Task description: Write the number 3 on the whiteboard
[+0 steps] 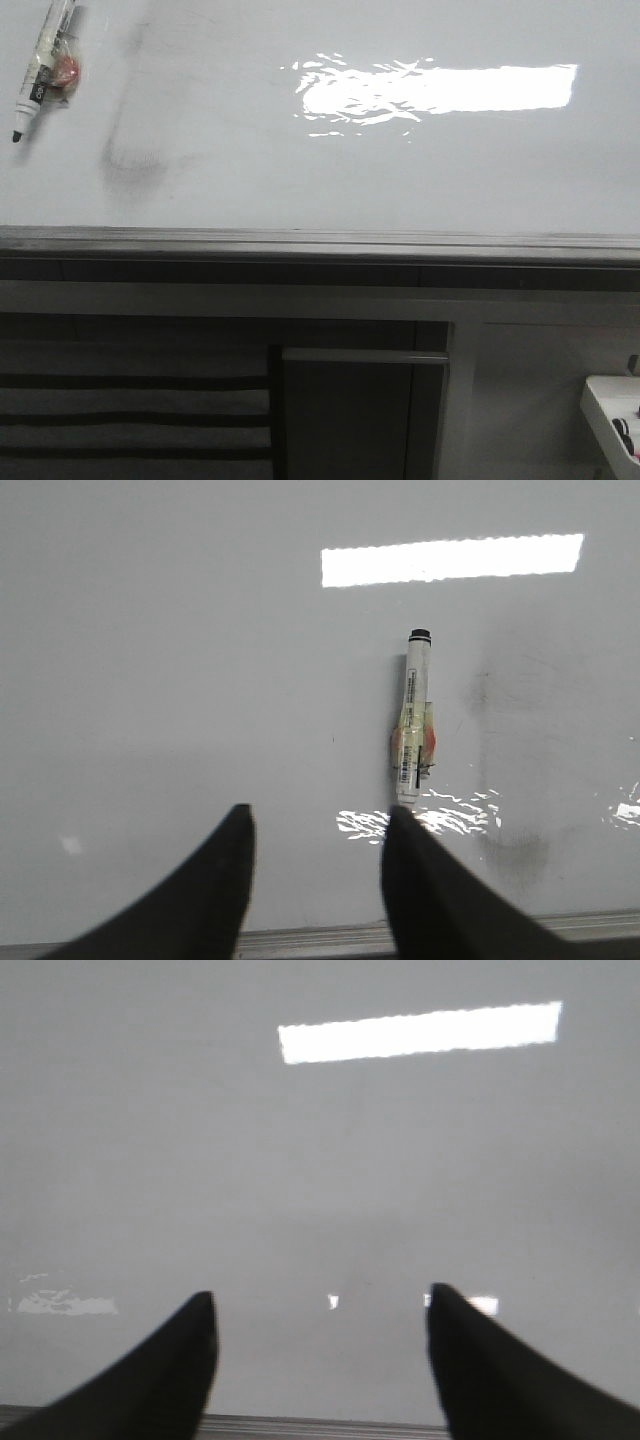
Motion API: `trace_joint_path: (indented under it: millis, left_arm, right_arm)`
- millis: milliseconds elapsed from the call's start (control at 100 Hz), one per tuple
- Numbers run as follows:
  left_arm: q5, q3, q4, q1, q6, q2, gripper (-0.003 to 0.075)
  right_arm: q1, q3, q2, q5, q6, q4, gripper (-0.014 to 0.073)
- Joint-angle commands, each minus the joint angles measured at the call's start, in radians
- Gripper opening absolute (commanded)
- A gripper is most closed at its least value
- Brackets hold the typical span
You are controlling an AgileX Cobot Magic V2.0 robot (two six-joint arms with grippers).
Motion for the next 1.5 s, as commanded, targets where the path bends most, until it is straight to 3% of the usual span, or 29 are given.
trace_joint_path:
  millis: [0, 90, 640, 890, 1000, 1229, 1329, 1489]
  left_arm:
    - [-0.075, -0.034, -0.008, 0.002, -0.01, 0.016, 0.0497]
    - [-0.051, -0.032, -0.011, 0.002, -0.01, 0.016, 0.0572]
    - [-0.06, -0.027, -0.023, 0.002, -0.005, 0.022, 0.0564]
    - [0.079, -0.113, -0.037, 0.0, 0.119, 0.202, 0.0564]
    - [0.076, -0.153, -0.068, 0.0, 0.126, 0.323, 0.0564]
    - [0.071, -0.245, -0.09, -0.02, 0.157, 0.576, 0.0564]
    - [0.034, -0.29, -0.09, -0.069, 0.176, 0.676, 0.0564]
    - [-0.057, -0.337, -0.082, -0.139, 0.178, 0.808, 0.0564]
  right_arm:
    - [-0.008, -0.03, 0.019, -0.067, 0.0, -0.012, 0.0603]
    - [-0.008, -0.03, 0.019, -0.067, 0.0, -0.012, 0.0638]
    - [-0.008, -0.028, 0.019, -0.064, 0.0, 0.01, 0.0638]
    - [-0.008, -0.102, 0.082, 0.077, -0.013, 0.141, 0.0638]
    - [-0.008, -0.161, 0.138, 0.161, -0.154, 0.237, 0.0638]
    - [-0.008, -0.245, 0.252, 0.264, -0.544, 0.619, 0.0638]
    - [-0.008, -0.249, 0.285, 0.275, -0.624, 0.717, 0.0638]
    - [-0.008, -0.249, 0.313, 0.285, -0.649, 0.734, 0.0638]
